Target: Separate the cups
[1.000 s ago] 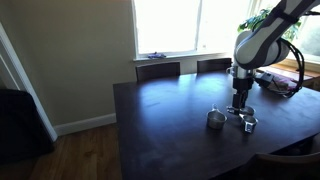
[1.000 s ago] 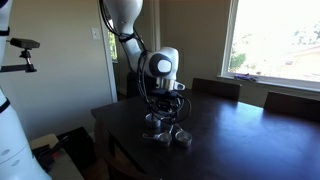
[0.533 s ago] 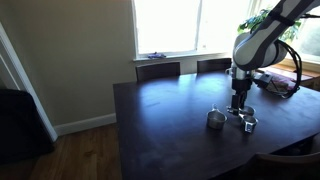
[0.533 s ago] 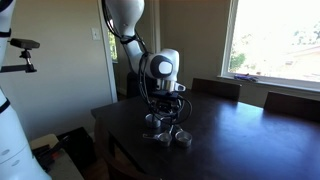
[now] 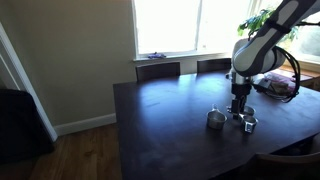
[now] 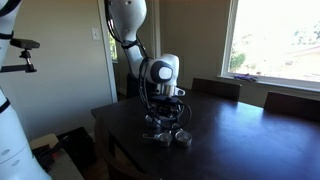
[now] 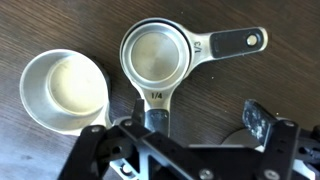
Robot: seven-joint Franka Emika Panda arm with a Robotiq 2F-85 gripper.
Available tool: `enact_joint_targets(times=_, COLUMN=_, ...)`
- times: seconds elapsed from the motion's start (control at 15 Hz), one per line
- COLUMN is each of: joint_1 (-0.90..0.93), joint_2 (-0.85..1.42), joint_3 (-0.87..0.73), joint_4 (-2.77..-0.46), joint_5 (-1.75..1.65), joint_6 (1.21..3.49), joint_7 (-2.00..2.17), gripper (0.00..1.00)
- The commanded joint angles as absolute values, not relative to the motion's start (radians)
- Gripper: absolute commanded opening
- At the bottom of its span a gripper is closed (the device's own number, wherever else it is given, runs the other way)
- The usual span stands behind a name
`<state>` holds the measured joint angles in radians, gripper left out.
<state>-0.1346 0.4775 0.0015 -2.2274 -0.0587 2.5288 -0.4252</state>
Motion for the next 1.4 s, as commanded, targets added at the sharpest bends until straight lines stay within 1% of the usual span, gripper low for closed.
enact_joint_targets(times=0.0, joint_1=-0.140, joint_2=0.497, joint_3=0.000, joint_4=-2.228, joint_5=-0.082, joint_6=2.573, joint_7=-0.416, gripper=1.00)
enact_joint_targets(times=0.53, joint_1=-0.142, joint_2=0.559, joint_3=0.004, joint_4=-2.199, joint_5=-0.112, joint_6=2.646, joint_7=-0.423, gripper=1.00)
enact_joint_targets(times=0.6, joint_1=-0.143, joint_2=0.562, joint_3=0.005, joint_4=-2.197, joint_5=-0.116, joint_6=2.649, joint_7=-0.425, gripper=0.81)
enact_joint_targets(times=0.87, joint_1=-0.144, joint_2=0.566, joint_3=0.008, joint_4=-2.199, joint_5=-0.124, joint_6=2.663, joint_7=-0.425, gripper=0.53)
enact_joint_targets(times=1.33, joint_1=-0.135, joint_2=0.547, joint_3=0.002, joint_4=-2.220, joint_5=-0.147, joint_6=2.697, joint_7=-0.415, gripper=0.09)
